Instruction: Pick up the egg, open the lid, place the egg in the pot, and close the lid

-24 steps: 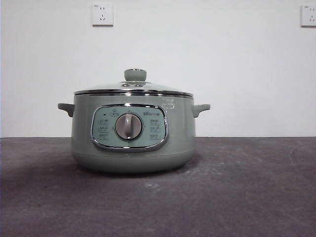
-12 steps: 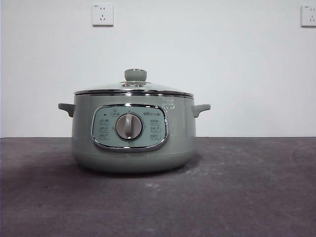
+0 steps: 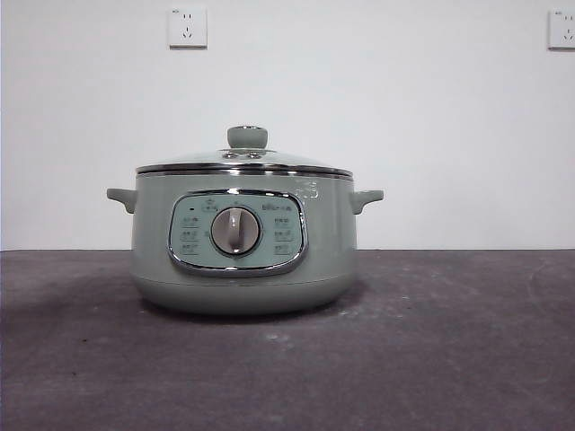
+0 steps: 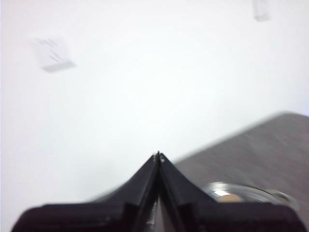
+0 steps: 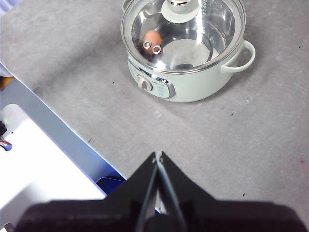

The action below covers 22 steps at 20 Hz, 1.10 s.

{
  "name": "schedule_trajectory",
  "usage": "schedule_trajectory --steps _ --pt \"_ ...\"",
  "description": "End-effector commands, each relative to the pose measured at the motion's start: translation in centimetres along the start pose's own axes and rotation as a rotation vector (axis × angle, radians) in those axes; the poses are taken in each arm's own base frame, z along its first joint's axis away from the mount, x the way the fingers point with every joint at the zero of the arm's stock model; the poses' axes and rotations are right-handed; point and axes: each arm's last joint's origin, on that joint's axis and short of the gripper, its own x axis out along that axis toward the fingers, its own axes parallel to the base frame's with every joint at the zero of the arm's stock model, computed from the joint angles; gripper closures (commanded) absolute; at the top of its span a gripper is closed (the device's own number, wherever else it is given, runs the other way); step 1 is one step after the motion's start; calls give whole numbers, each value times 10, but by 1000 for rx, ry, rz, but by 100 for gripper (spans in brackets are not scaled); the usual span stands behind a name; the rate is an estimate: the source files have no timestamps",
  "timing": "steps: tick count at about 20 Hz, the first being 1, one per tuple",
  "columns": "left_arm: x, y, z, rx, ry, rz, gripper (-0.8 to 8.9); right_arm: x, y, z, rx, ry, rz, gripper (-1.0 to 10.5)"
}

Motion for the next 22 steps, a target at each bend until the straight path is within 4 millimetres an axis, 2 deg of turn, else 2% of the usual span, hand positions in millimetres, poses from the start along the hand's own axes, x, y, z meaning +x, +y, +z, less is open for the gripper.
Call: schedule_trajectory --steps 1,6,10,17,22 --pt "-15 -4 -41 25 -10 108 817 -1 0 -2 9 13 0 946" --pt "-37 -19 -136 3 117 296 817 -1 0 -2 9 11 0 946" --pt "-46 -29 -190 -40 172 310 817 -3 1 -3 8 7 -1 946" --pt "-51 -40 -246 -98 234 307 817 -3 1 -3 8 7 0 946" --pt "-52 -44 -269 -196 288 309 817 -3 1 -3 8 7 -1 946"
